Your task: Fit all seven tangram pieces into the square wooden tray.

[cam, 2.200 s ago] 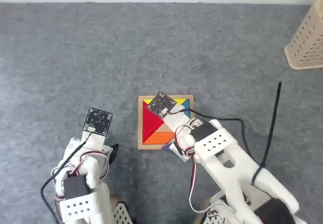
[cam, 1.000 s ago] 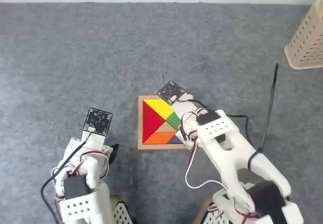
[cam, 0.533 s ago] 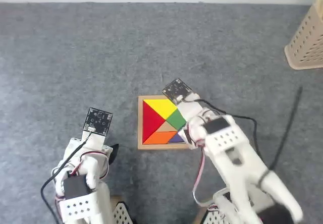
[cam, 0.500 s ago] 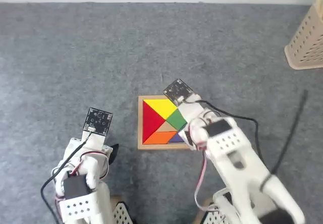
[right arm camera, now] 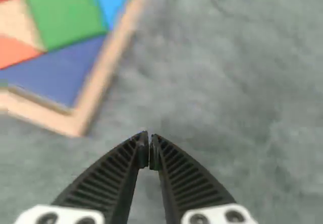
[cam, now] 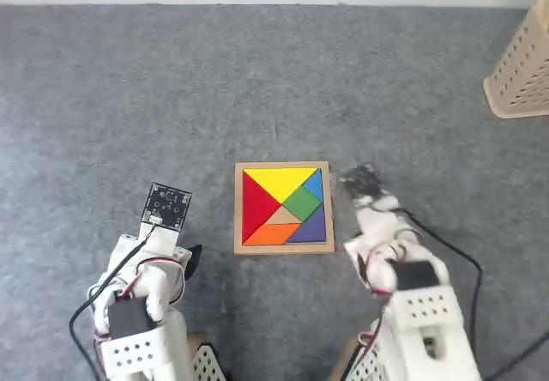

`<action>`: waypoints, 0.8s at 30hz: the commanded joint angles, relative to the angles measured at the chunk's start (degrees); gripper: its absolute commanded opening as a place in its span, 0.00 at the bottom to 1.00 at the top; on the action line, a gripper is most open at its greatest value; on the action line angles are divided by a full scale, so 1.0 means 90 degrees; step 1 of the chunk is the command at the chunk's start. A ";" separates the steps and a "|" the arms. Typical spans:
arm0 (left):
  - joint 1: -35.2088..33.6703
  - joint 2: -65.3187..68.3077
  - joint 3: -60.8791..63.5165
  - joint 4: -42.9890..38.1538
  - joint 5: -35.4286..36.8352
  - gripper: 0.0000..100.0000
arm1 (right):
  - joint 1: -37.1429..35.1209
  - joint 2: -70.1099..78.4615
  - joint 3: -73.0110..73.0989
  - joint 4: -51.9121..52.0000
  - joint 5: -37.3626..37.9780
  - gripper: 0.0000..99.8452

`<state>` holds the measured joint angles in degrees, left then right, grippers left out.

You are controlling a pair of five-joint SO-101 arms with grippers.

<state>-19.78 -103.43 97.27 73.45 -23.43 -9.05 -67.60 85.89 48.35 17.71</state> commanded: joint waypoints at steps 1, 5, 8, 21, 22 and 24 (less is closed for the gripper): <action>0.0020 -0.0107 -0.0083 0.0010 0.0039 0.30 | 0.0757 -0.1011 0.0283 0.0083 -0.0029 0.01; 0.0020 -0.0107 -0.0083 0.0010 0.0039 0.30 | 0.0991 -0.1958 0.0781 0.0425 -0.0020 0.01; 0.0020 -0.0107 -0.0083 0.0010 0.0039 0.30 | 0.0991 -0.2642 0.1172 0.0474 -0.0020 0.01; 0.0020 -0.0107 -0.0083 0.0010 0.0039 0.30 | 0.1011 -0.3717 0.1192 0.1050 -0.0020 0.01; 0.0020 -0.0107 -0.0083 0.0010 0.0039 0.30 | 0.1011 -0.3717 0.1192 0.1050 -0.0020 0.01; 0.0020 -0.0107 -0.0083 0.0010 0.0039 0.30 | 0.1011 -0.3717 0.1192 0.1050 -0.0020 0.01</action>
<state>-19.78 -103.43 97.27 73.45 -23.43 -0.79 -99.69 95.82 57.85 17.71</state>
